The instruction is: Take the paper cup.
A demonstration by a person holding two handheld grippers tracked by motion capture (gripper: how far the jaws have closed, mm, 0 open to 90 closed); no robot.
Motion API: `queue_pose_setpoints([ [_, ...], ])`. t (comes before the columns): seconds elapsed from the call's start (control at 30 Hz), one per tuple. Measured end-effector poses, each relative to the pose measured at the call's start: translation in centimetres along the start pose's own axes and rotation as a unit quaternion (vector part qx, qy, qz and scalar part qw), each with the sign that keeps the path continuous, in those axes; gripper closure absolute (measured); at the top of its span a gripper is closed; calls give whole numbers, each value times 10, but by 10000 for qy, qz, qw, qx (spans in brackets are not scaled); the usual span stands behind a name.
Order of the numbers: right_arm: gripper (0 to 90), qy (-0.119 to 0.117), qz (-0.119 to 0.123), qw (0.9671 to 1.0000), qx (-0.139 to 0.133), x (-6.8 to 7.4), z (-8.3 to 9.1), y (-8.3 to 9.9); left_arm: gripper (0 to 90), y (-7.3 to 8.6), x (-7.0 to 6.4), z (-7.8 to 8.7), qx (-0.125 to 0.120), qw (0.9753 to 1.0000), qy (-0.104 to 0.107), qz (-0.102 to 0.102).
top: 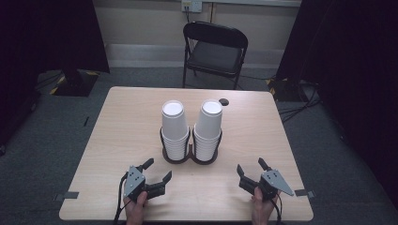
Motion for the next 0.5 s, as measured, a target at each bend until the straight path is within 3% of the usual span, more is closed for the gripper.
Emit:
queue_pose_setpoints([
  [0.13, 128, 94, 88, 9999, 95, 2, -2, 0, 157, 0, 1, -1, 14, 10000, 1, 48],
  [0.23, 130, 226, -26, 9993, 286, 0, -6, -1, 158, 0, 1, -1, -5, 10000, -9, 85],
  [0.4, 131, 50, -212, 9995, 238, -2, -4, -1, 164, 0, 0, -2, 58, 10000, 25, -15],
  [0.5, 132, -68, -186, 9981, 585, 4, -11, -1, 159, 0, 1, -2, 65, 10000, 24, 25],
])
Point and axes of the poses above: each handheld gripper's, and its own axes: z roughly backward along the jaws, y roughly out of its underside, x roughly to its left, the point moved 2 cm from there along -z, roughly forward along the jaws, and after that the axes turned 8 degrees about -z, right-handed, at the moved point
